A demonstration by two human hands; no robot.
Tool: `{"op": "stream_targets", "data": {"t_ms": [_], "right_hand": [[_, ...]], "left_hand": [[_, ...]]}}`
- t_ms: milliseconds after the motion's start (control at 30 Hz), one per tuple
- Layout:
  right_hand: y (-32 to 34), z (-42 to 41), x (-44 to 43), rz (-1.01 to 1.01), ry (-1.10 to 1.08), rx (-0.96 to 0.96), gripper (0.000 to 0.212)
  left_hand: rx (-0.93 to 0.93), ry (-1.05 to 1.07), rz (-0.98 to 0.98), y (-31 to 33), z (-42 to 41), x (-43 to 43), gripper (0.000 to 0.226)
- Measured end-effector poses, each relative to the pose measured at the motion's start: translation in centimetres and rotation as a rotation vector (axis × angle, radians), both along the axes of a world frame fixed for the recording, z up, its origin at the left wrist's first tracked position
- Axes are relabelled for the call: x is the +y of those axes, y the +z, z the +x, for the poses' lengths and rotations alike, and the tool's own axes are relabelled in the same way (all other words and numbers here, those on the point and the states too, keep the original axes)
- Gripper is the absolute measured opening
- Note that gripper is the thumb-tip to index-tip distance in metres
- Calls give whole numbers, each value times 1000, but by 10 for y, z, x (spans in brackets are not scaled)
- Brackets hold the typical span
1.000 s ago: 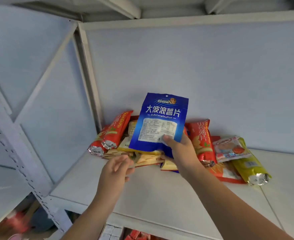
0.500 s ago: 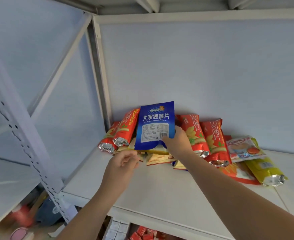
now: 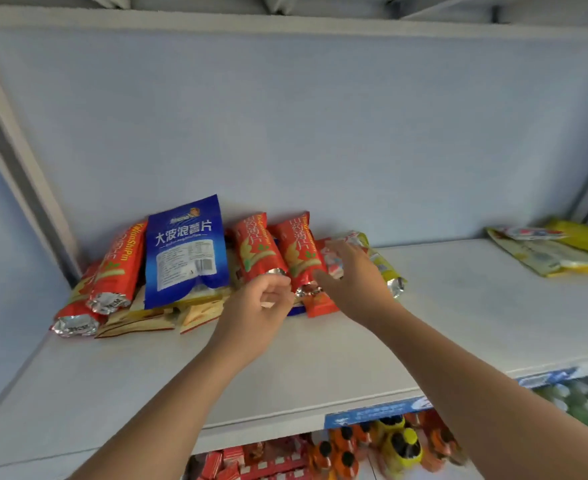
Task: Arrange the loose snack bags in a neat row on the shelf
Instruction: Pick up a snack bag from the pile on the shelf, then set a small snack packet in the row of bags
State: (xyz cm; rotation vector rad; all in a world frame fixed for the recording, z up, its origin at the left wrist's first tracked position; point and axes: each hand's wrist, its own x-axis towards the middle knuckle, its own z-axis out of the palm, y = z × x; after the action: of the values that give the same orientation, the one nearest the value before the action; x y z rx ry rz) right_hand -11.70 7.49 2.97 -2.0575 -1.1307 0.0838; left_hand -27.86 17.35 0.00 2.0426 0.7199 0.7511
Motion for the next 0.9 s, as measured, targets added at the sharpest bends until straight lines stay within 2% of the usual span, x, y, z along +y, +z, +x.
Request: {"op": "stream_targets", "data": {"t_ms": [167, 567, 733, 900], "right_hand": [[-16, 63, -84, -79, -169, 20, 61], [-45, 200, -293, -181, -428, 68, 58], [-61, 243, -338, -205, -464, 116, 53], [-75, 294, -340, -211, -455, 143, 51]], "left_hand": [[69, -211, 1, -3, 74, -48, 26], [169, -492, 43, -19, 262, -208, 32], [228, -561, 2, -33, 314, -246, 28], [266, -565, -8, -44, 360, -245, 29]]}}
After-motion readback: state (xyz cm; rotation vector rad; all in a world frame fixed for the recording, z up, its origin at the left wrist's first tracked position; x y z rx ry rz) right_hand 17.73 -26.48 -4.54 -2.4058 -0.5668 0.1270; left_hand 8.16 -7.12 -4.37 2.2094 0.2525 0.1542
